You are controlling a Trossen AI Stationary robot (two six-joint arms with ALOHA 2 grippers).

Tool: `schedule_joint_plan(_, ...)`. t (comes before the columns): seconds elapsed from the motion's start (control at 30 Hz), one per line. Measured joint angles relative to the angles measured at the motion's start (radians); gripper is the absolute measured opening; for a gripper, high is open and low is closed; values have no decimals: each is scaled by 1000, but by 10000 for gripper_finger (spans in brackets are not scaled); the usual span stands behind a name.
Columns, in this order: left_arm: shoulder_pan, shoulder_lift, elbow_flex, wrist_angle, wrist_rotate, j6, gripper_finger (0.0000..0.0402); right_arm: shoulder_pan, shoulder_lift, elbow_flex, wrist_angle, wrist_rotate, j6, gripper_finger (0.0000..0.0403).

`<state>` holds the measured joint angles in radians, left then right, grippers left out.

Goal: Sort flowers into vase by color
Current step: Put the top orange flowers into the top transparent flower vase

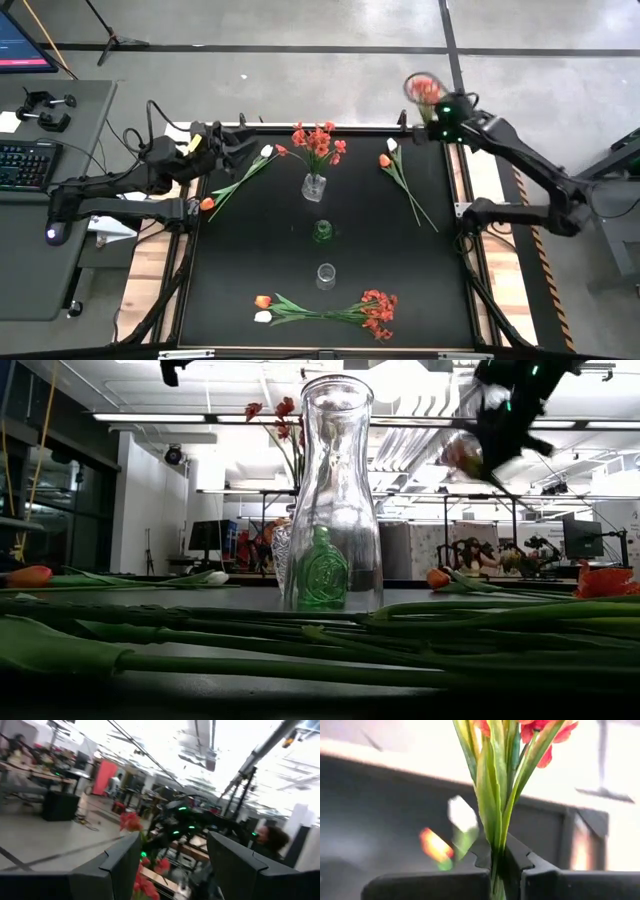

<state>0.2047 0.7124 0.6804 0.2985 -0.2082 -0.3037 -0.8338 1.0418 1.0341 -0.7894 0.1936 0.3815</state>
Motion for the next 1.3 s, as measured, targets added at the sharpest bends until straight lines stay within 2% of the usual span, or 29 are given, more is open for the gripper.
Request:
schedule_joint_plan(0.1, 0, 0, 0, 19, -35, 2, 215, 64, -73, -55, 286, -123, 26, 1)
schedule_joint_plan(0.2, 0, 0, 0, 20, -41, 3, 215, 170, -120, -167, 603, -211, 80, 1)
schedule_joint_plan(0.37, 0, 0, 0, 22, -43, 27, 215, 436, -106, -380, 1184, -223, 177, 0)
schedule_joint_plan(0.43, 0, 0, 0, 22, -66, 28, 215, 548, -81, -418, 1399, -202, 140, 0)
schedule_joint_plan(0.5, 0, 0, 0, 22, -94, 28, 215, 641, -51, -419, 1511, -193, 44, 0)
schedule_joint_plan(0.67, 0, 0, 0, 35, -122, 34, 215, 800, 54, -297, 1455, -190, -249, 0)
schedule_joint_plan(0.87, 0, 0, 0, 41, -107, 28, 215, 814, 247, -83, 1263, -152, -562, 0)
schedule_joint_plan(0.93, 0, -1, 0, 42, -107, 28, 215, 788, 313, -27, 1235, -159, -597, 0)
schedule_joint_plan(1.1, -3, -10, 0, 40, -106, 28, 215, 744, 460, 65, 1226, -259, -584, 0)
schedule_joint_plan(1.2, -6, -28, 0, 39, -106, 28, 215, 742, 526, 87, 1228, -252, -605, 0)
schedule_joint_plan(1.3, -6, -56, 0, 39, -105, 25, 215, 743, 578, 91, 1244, -194, -622, 0)
